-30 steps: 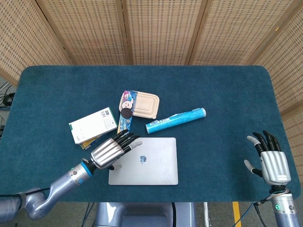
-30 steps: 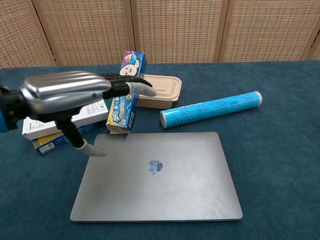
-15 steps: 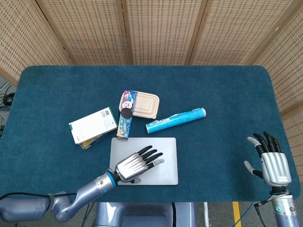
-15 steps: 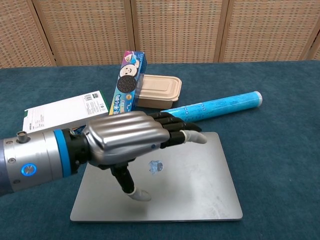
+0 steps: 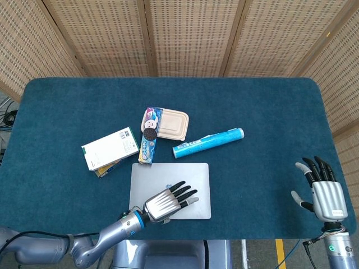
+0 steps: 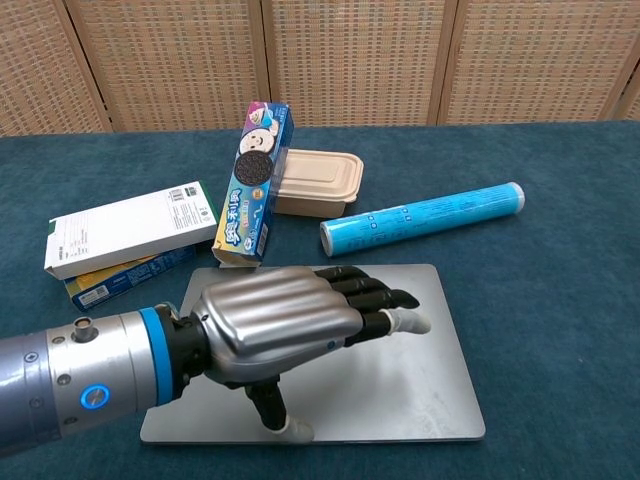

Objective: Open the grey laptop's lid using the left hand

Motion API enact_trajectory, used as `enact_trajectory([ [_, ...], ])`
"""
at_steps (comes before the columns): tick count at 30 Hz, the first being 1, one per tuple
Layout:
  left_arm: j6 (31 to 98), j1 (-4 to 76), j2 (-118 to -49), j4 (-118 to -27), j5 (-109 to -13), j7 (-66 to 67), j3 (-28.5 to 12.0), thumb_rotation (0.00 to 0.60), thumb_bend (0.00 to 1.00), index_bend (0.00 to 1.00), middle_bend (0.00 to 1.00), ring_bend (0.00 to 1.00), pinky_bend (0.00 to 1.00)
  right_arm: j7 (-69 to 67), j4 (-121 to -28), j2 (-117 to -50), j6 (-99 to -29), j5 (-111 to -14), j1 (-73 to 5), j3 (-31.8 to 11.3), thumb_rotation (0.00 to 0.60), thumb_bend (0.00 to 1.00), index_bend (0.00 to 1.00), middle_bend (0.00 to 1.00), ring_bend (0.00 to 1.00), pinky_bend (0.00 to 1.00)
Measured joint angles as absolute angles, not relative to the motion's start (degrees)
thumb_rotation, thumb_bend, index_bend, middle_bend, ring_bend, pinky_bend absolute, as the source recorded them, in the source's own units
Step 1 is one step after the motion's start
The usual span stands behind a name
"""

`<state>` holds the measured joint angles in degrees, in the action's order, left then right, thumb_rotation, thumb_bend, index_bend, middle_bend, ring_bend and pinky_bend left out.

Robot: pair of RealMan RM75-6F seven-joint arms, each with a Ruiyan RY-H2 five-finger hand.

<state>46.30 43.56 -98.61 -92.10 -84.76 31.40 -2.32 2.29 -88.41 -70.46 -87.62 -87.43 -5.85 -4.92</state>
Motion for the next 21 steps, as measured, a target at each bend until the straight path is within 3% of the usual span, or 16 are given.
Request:
enact_trajectory([
  [21, 47.82, 44.30, -103.67, -88.13, -83.08, 35.10, -0.76, 0.600, 0.02, 0.05, 0.00, 0.00, 0.00, 2.07, -88.27, -70.04, -88.16, -87.04, -5.10, -4.96, 0.600, 0.26, 0.23, 0.15, 0.00, 0.11],
])
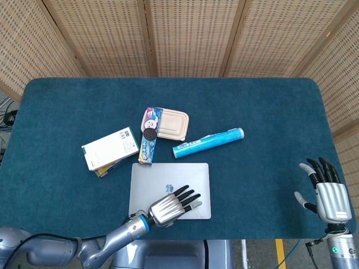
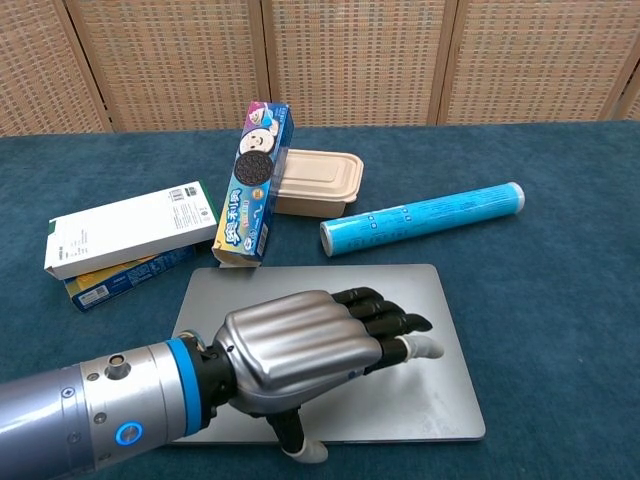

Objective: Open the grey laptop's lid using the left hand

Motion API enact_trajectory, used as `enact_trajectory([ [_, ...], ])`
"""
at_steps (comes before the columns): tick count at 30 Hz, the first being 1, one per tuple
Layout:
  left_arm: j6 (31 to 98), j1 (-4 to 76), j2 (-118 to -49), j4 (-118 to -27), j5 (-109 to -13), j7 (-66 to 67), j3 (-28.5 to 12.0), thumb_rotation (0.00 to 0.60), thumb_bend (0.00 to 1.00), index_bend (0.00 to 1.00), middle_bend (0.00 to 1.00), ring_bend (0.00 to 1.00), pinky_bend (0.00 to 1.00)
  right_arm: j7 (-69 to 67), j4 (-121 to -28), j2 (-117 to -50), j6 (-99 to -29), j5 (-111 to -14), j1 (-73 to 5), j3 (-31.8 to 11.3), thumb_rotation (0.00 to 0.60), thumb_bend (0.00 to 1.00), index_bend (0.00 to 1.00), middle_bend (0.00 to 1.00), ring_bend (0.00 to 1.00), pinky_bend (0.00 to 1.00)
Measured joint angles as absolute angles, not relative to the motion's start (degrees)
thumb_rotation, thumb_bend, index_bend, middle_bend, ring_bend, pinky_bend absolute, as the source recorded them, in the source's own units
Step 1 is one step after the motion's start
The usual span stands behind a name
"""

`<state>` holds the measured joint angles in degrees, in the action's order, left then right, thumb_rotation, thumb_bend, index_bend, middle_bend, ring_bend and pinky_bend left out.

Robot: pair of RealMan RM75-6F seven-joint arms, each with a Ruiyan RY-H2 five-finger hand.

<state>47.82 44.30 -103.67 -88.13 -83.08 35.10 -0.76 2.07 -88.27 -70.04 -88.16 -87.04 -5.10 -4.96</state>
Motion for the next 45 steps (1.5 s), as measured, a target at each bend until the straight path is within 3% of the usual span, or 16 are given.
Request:
enact_trajectory([
  [19, 47.66, 45.21, -105.20, -84.98, -81.84, 34.87, -0.28, 0.600, 0.03, 0.05, 0.00, 0.00, 0.00, 2.19, -87.95, -70.02, -87.73, -86.26, -4.84, -5.10, 0.600, 0.26, 0.23, 0.15, 0.00, 0.11],
  [35, 47.47, 45.86, -105.61, -84.01, -82.11, 34.41, 0.19, 0.600, 0.37, 0.05, 0.00, 0.00, 0.00, 2.13, -87.83, -70.23, -87.77, -86.16, -4.77, -5.25, 0.600, 0.26, 0.23, 0.15, 0.00, 0.11],
  [45, 47.95, 46.35, -105.45, -83.63, -83.30, 34.04, 0.21, 0.600, 0.43, 0.05, 0.00, 0.00, 0.00, 2.01, -87.68, -70.38, -87.50, -86.01, -4.83, -5.28, 0.600, 0.26, 0.23, 0.15, 0.00, 0.11],
])
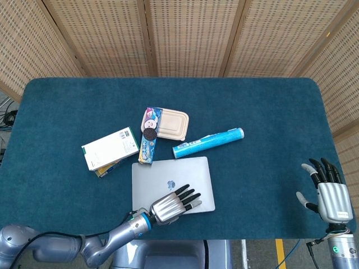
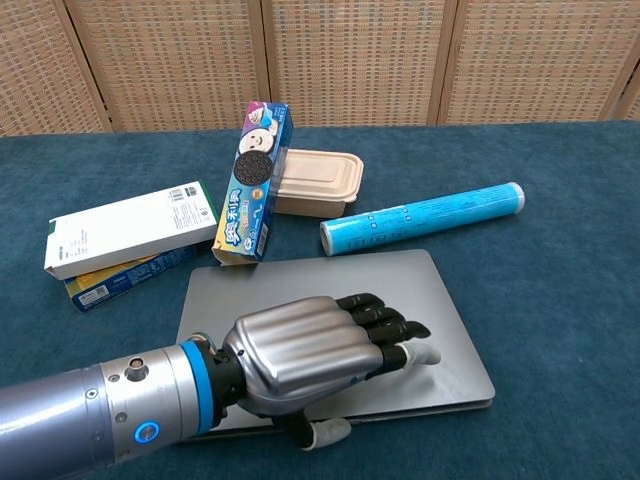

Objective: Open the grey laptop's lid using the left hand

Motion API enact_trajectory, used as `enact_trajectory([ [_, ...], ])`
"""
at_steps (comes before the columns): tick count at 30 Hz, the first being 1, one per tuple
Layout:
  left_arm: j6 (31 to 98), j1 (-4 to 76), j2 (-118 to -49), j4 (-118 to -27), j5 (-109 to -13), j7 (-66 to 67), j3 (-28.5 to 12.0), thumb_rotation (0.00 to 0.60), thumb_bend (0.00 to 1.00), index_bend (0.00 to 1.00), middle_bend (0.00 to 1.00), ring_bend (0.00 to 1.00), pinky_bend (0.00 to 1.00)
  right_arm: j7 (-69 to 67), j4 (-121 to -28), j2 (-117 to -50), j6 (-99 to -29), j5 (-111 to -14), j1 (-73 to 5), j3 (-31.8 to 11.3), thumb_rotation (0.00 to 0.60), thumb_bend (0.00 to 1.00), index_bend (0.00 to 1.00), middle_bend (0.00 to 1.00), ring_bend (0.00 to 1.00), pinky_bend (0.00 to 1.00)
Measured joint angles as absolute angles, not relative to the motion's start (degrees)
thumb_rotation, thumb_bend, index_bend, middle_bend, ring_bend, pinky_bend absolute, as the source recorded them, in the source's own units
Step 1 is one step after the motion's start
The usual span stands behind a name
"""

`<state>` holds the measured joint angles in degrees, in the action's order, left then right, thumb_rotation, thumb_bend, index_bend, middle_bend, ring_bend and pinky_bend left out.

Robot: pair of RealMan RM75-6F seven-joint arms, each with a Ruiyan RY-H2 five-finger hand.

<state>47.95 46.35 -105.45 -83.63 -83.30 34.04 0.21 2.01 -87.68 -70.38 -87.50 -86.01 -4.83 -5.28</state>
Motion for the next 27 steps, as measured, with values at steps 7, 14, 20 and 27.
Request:
enact_trajectory([
  [7, 50.52, 46.51, -105.31, -82.31, -86.39, 33.94, 0.23, 0.600, 0.43, 0.05, 0.00, 0.00, 0.00, 1.66, -87.54, -70.34, -87.60, -86.13, -4.80, -5.31, 0.600, 0.26, 0.23, 0.15, 0.00, 0.11],
  [14, 54.30, 46.62, -104.18, -80.98, -89.92, 31.69, -0.45, 0.600, 0.43, 0.05, 0.00, 0.00, 0.00, 1.56, -87.55, -70.23, -87.00, -86.98, -5.41, -5.16, 0.600, 0.26, 0.23, 0.15, 0.00, 0.11],
  [20, 57.59, 46.95, -103.08, -79.84, -93.12, 29.22, -1.25, 0.600, 0.42, 0.05, 0.00, 0.00, 0.00, 1.30, -87.62, -70.16, -86.81, -88.07, -5.97, -5.03, 0.600, 0.26, 0.23, 0.15, 0.00, 0.11],
  [27, 60.39, 47.17, -101.84, -79.39, -94.25, 26.89, -3.06, 0.600, 0.41, 0.05, 0.00, 0.00, 0.00, 1.19, -87.98, -69.75, -86.40, -88.63, -6.23, -4.63, 0.600, 0.26, 0.23, 0.15, 0.00, 0.11],
])
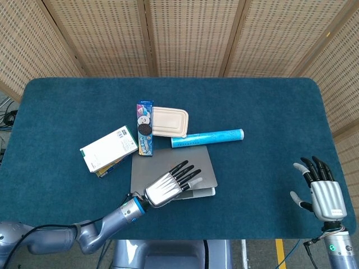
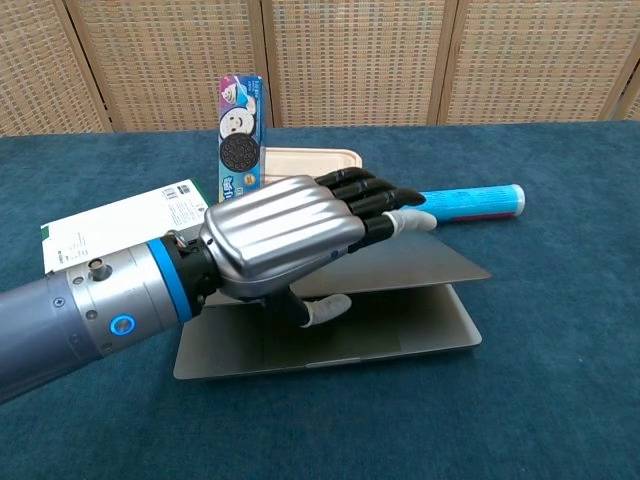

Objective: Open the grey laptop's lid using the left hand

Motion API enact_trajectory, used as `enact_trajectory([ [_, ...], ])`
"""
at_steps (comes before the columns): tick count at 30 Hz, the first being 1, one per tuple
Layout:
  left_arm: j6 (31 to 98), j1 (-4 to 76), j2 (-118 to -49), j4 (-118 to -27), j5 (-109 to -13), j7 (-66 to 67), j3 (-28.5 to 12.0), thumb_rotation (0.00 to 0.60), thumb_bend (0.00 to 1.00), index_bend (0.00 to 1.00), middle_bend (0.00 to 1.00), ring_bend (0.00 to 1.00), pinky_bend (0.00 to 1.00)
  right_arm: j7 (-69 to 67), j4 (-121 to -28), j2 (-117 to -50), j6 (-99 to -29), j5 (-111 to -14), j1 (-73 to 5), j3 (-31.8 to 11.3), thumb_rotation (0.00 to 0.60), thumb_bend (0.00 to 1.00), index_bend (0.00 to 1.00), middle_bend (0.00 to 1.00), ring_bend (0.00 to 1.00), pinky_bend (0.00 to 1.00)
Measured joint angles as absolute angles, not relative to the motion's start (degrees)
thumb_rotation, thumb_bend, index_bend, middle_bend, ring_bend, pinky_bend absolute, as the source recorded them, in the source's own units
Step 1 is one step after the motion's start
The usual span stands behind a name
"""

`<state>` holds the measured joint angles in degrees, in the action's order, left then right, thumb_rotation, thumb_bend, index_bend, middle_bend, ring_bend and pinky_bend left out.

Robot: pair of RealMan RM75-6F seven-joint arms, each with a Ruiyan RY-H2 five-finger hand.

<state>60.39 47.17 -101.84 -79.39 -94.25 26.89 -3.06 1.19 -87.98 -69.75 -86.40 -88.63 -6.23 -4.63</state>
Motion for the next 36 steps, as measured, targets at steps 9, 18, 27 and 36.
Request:
enact_trajectory([
  [9, 61.43, 47.43, -99.94, -80.47, -93.86, 26.61, -4.93, 0.600, 0.40, 0.03, 0.00, 0.00, 0.00, 0.14, -89.24, -68.65, -82.79, -90.55, -7.87, -3.02, 0.600, 0.26, 0.23, 0.20, 0.02, 0.11],
  [18, 61.32, 47.38, -99.04, -81.38, -92.92, 26.83, -5.39, 0.600, 0.40, 0.03, 0.00, 0.00, 0.00, -2.93, -91.25, -67.68, -76.13, -95.45, -12.56, -0.61, 0.600, 0.26, 0.23, 0.22, 0.02, 0.11],
  [27, 61.46, 47.20, -98.55, -82.23, -92.13, 27.12, -5.78, 0.600, 0.40, 0.02, 0.00, 0.00, 0.00, -7.09, -91.67, -70.51, -70.02, -97.52, -17.59, 0.33, 0.600, 0.26, 0.23, 0.21, 0.02, 0.11],
  [36, 62.05, 46.84, -97.68, -82.87, -91.44, 27.46, -6.16, 0.600, 0.40, 0.02, 0.00, 0.00, 0.00, -9.98, -89.36, -75.14, -67.44, -98.24, -20.30, 1.20, 0.600, 0.31, 0.12, 0.21, 0.02, 0.11],
])
